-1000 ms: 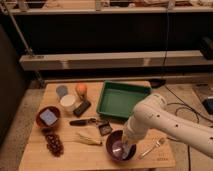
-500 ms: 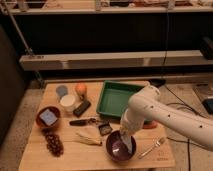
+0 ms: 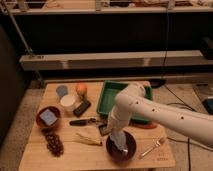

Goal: Wipe purple bowl with towel

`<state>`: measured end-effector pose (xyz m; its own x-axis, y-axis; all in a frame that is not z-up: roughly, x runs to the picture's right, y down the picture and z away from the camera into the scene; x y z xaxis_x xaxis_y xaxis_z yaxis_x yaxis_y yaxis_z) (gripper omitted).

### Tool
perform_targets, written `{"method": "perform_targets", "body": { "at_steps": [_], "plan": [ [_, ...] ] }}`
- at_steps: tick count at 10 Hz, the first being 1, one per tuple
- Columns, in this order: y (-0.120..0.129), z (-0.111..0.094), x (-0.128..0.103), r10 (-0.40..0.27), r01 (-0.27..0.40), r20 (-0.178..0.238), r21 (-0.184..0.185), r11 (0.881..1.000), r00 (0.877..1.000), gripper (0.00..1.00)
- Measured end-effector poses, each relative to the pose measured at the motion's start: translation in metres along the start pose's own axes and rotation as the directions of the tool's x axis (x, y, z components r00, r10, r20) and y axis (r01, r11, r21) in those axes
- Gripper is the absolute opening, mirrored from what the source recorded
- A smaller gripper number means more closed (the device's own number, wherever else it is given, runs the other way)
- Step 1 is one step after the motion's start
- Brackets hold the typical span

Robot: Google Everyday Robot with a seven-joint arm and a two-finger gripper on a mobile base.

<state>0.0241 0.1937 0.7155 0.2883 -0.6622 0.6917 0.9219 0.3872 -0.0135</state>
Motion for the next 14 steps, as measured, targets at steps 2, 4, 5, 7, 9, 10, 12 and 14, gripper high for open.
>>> {"method": "perform_targets", "body": {
  "at_steps": [2, 4, 5, 7, 9, 10, 12, 14],
  "plan": [
    [-0.012, 0.006, -0.01, -0.045, 0.043, 0.039, 0.037, 0.998, 0.998, 0.14],
    [-0.017, 0.011, -0.025, -0.085, 0.08, 0.084, 0.071, 0.994, 0.993, 0.14],
    [-0.015, 0.013, -0.033, -0.097, 0.089, 0.103, 0.08, 0.993, 0.99, 0.14],
    [-0.01, 0.02, -0.055, -0.127, 0.117, 0.14, 0.081, 0.99, 0.982, 0.14],
    [0.002, 0.021, -0.069, -0.128, 0.119, 0.153, 0.07, 0.99, 0.98, 0.14],
    [0.018, 0.018, -0.076, -0.117, 0.11, 0.156, 0.055, 0.992, 0.981, 0.14],
    [0.036, 0.012, -0.076, -0.092, 0.087, 0.148, 0.038, 0.995, 0.985, 0.14],
    [0.058, 0.005, -0.073, -0.052, 0.05, 0.14, 0.019, 0.999, 0.989, 0.14]
  ]
}}
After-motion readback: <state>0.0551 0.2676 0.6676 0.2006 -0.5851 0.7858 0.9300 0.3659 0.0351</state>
